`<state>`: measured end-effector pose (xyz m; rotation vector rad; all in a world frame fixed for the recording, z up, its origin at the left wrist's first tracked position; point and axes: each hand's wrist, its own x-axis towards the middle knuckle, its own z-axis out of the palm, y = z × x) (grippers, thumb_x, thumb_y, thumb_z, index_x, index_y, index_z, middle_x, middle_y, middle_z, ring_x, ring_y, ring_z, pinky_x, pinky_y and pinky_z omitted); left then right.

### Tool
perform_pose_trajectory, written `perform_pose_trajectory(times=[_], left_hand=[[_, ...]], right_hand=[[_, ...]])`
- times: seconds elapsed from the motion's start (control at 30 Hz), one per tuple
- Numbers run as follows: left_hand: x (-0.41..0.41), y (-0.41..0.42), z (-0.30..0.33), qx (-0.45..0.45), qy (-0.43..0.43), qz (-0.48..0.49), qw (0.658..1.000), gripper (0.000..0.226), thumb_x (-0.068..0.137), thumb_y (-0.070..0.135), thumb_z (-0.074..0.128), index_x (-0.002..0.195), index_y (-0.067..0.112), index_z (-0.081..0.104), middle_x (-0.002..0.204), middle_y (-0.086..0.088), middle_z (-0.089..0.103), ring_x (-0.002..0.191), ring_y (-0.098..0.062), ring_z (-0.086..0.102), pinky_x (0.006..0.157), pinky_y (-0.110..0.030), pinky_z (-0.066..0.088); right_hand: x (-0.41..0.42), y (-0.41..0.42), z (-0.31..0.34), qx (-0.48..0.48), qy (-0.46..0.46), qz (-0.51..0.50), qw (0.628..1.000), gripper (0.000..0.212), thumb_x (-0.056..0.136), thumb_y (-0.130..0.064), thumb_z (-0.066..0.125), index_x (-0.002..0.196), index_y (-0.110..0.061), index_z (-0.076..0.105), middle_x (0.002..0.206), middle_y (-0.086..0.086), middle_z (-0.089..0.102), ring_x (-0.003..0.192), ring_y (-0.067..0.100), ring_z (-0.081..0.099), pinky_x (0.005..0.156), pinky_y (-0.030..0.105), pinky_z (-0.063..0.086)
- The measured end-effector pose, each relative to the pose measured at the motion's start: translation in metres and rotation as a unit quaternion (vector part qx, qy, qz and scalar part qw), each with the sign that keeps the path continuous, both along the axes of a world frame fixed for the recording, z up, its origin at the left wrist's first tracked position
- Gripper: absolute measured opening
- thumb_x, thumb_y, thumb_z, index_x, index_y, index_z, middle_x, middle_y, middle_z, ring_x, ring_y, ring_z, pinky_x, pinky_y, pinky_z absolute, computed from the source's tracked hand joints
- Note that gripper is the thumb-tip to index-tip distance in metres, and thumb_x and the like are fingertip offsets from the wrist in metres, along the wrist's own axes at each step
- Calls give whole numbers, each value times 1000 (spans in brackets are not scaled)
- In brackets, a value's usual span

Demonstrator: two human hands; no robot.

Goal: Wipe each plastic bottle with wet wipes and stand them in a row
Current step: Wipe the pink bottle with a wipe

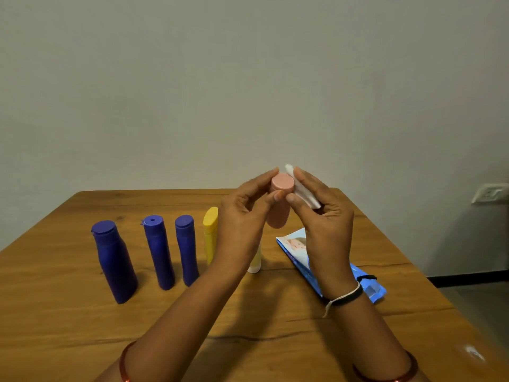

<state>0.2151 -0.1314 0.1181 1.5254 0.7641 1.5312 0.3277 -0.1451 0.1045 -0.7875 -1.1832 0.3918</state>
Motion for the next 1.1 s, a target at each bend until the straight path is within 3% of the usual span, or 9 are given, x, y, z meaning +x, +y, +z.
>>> perform_pose_trajectory(times=[0.1, 0.33, 0.4, 0.57, 0.67, 0.77, 0.83, 0.97, 1.1], left_hand=[[-1, 0, 1, -4, -2, -24, 1000, 42, 82, 6, 69, 121, 21, 63, 114, 11, 69, 110, 2, 61, 89, -15, 49], [-4, 5, -2, -20, 52, -54, 997, 45, 84, 11, 67, 126, 26, 58, 119, 12, 66, 108, 8, 59, 79, -6, 45], [-3, 6, -2, -24, 50, -59, 997, 48, 82, 11, 69, 126, 28, 57, 121, 11, 65, 109, 7, 59, 80, -7, 46], [1, 7, -3, -21, 40, -36, 998, 63, 74, 20, 74, 132, 33, 51, 109, 7, 71, 106, 2, 63, 84, -11, 48], [2, 7, -4, -2, 24, -16, 1000, 73, 77, 10, 74, 140, 29, 44, 103, 1, 74, 103, -4, 66, 85, -13, 48], [3, 6, -5, 31, 67, 26, 997, 83, 77, 6, 76, 144, 33, 34, 97, 5, 74, 95, 4, 66, 81, -2, 41], [5, 5, -5, 53, 107, 48, 992, 89, 76, 10, 78, 146, 33, 29, 97, 8, 73, 93, 8, 64, 80, 2, 36], [6, 5, -5, 81, 125, 53, 987, 87, 78, 2, 73, 148, 24, 27, 94, 6, 73, 93, 5, 66, 80, 7, 30], [2, 7, -3, 91, 100, 66, 989, 83, 79, 5, 74, 146, 23, 30, 99, 1, 73, 97, -2, 67, 82, 8, 30]], right_hand=[[3, -1, 2, -14, -22, 18, 999, 40, 78, -2, 70, 114, -18, 63, 113, -9, 66, 110, 6, 61, 90, 20, 49], [19, 1, 9, -83, -30, 105, 991, 44, 72, -6, 72, 114, -15, 63, 110, -8, 67, 103, 3, 63, 82, 14, 49], [24, 2, 9, -89, -44, 91, 991, 42, 72, -4, 74, 113, -12, 65, 108, -5, 69, 101, 5, 64, 80, 15, 50], [28, -4, 7, -67, -76, 39, 994, 36, 70, -22, 75, 104, -16, 66, 101, -6, 69, 97, 9, 65, 79, 16, 49], [38, -4, 11, -75, -88, 56, 992, 30, 80, -4, 69, 108, -14, 68, 103, -6, 71, 101, 8, 64, 81, 16, 48], [46, -4, 17, -37, -116, 7, 993, 31, 85, 5, 61, 104, -18, 69, 101, -12, 71, 101, 5, 64, 84, 15, 46], [43, -3, 18, -3, -185, -19, 983, 34, 86, 11, 56, 105, -13, 70, 103, -7, 71, 103, 9, 64, 87, 21, 49], [33, -1, 11, 41, -313, -25, 949, 51, 75, 18, 40, 110, -5, 69, 112, 4, 68, 110, 10, 61, 94, 23, 48], [41, 1, 6, 96, -331, -53, 937, 49, 74, 21, 43, 106, -4, 70, 110, 7, 68, 107, 13, 63, 92, 22, 49]])
